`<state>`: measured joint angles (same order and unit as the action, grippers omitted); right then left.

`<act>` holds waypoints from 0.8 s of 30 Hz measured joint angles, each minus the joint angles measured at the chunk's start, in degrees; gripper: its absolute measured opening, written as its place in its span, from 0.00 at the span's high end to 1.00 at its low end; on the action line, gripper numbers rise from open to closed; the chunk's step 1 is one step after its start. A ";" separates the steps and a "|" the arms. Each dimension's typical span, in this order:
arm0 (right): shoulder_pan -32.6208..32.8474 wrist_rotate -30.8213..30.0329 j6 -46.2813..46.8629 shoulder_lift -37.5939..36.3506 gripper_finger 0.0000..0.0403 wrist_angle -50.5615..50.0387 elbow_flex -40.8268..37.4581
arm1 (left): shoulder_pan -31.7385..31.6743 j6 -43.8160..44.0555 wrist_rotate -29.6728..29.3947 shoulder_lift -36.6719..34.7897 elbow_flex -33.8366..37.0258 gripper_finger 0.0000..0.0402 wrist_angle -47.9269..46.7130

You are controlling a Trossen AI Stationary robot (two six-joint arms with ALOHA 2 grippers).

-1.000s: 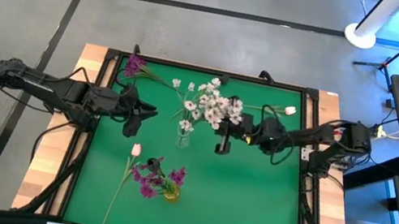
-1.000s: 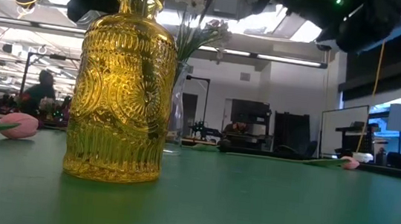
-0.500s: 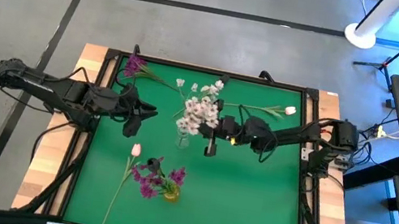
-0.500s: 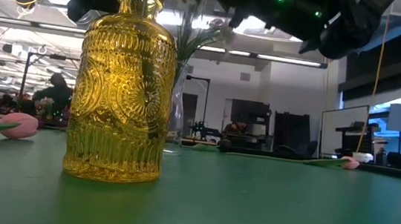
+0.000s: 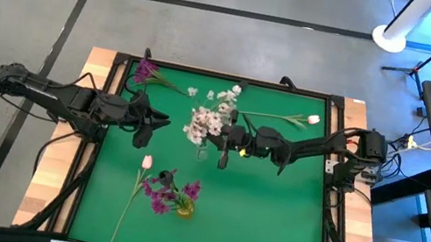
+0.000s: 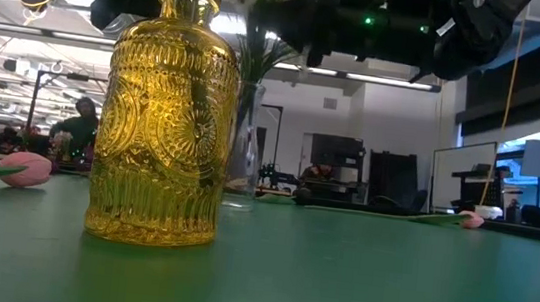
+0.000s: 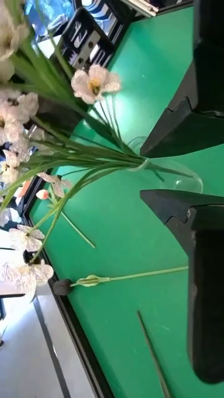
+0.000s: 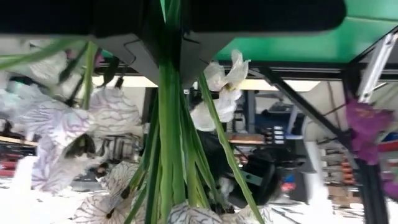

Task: Sort flowers into vase by color
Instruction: Put the white flower into the transparent vase

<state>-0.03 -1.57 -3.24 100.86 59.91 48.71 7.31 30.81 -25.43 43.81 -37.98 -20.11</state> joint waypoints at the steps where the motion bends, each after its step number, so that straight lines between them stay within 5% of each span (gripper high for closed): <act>1: 0.00 -0.18 -0.04 0.00 0.94 -0.03 0.00 | 0.01 0.00 0.00 0.00 0.00 0.78 0.00; 6: 0.00 0.64 -0.03 0.00 0.83 0.31 0.00 | 0.00 0.01 0.00 0.00 0.00 0.78 -0.03; 15: 0.07 0.66 -0.66 -0.98 0.45 -0.48 0.00 | 0.00 0.13 0.04 -0.01 0.00 0.78 -1.34; 24: 1.93 -2.48 -5.17 -11.44 0.27 -18.99 0.02 | 0.00 0.55 0.18 -0.02 0.00 0.78 -1.89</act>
<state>1.89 -4.05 -8.41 89.42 40.92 48.73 7.31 31.36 -25.25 43.79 -37.98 -22.00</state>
